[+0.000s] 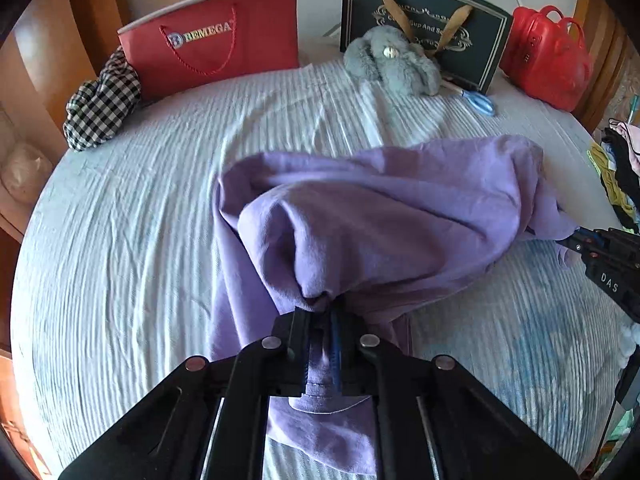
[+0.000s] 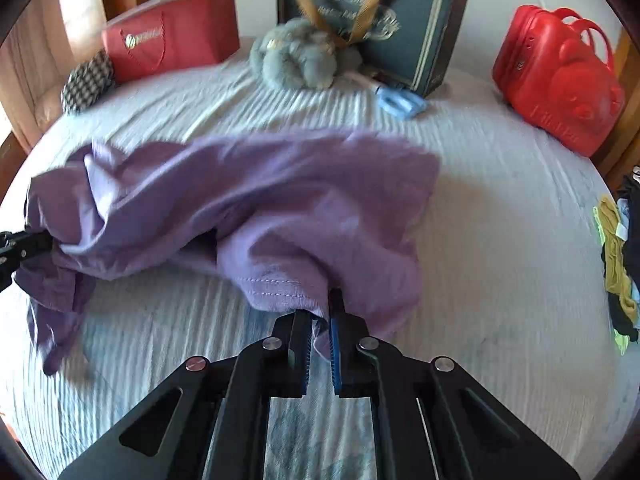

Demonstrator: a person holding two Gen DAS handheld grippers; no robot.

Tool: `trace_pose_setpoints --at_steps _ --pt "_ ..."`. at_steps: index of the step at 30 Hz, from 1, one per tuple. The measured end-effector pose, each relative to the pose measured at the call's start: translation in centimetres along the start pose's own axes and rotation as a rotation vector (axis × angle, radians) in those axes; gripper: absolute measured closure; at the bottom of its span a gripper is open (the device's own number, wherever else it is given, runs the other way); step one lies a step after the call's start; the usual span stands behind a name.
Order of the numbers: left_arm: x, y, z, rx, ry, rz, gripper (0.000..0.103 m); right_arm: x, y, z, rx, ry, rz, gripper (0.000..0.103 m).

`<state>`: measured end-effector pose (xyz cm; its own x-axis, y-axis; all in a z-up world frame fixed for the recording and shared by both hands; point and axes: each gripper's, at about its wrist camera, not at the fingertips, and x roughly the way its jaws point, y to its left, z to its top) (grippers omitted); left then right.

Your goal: Fold clothes

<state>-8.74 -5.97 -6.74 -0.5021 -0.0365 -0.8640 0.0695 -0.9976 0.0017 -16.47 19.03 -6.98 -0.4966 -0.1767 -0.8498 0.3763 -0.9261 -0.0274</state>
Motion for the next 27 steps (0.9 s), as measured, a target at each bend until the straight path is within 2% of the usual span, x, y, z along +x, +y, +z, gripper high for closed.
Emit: trace_pose_setpoints --at_steps 3,4,5,8,9,11,14,17,19,22,24,26,27 --pt "-3.6 2.0 4.1 -0.009 -0.114 0.020 0.097 -4.2 -3.1 3.3 0.056 -0.152 -0.030 0.097" --pt "-4.8 2.6 5.8 -0.009 -0.152 0.025 0.097 -5.9 -3.8 4.7 0.060 -0.207 -0.053 0.097" --pt "-6.1 3.2 7.5 -0.011 -0.190 0.033 0.097 -7.5 -4.5 6.1 0.063 -0.262 -0.077 0.103" --pt "-10.0 4.4 12.4 -0.007 -0.310 0.077 0.097 -13.2 -6.4 9.9 0.089 -0.439 -0.152 0.103" --pt "-11.3 4.9 13.6 -0.017 -0.343 0.070 0.097 -15.2 -7.1 11.0 0.106 -0.489 -0.165 0.103" --pt "-14.0 6.1 15.8 -0.037 -0.409 0.055 0.097 -18.3 -8.3 12.6 0.142 -0.533 -0.146 0.103" --pt "-16.1 7.3 16.9 -0.036 -0.443 0.059 0.097 -19.4 -9.0 13.1 0.165 -0.497 -0.061 0.103" --pt "-16.1 7.9 15.5 -0.027 -0.422 0.053 0.097 -16.8 -7.8 11.2 0.145 -0.408 -0.008 0.100" --pt "-15.3 8.1 14.0 -0.019 -0.387 0.049 0.097 -14.3 -6.5 9.3 0.139 -0.335 0.063 0.097" --pt "-13.7 8.6 11.8 -0.024 -0.330 0.061 0.097 -9.8 -3.7 7.0 0.119 -0.228 0.157 0.086" --pt "-12.4 9.2 10.4 -0.043 -0.281 0.060 0.097 -7.1 -1.7 6.0 0.096 -0.169 0.189 0.068" --pt "-11.1 9.8 9.1 -0.060 -0.235 0.061 0.097 -4.8 0.2 5.8 0.075 -0.121 0.218 0.061" --pt "-10.5 10.2 8.4 -0.067 -0.214 0.064 0.097 -4.0 1.0 5.9 0.064 -0.106 0.227 0.061"
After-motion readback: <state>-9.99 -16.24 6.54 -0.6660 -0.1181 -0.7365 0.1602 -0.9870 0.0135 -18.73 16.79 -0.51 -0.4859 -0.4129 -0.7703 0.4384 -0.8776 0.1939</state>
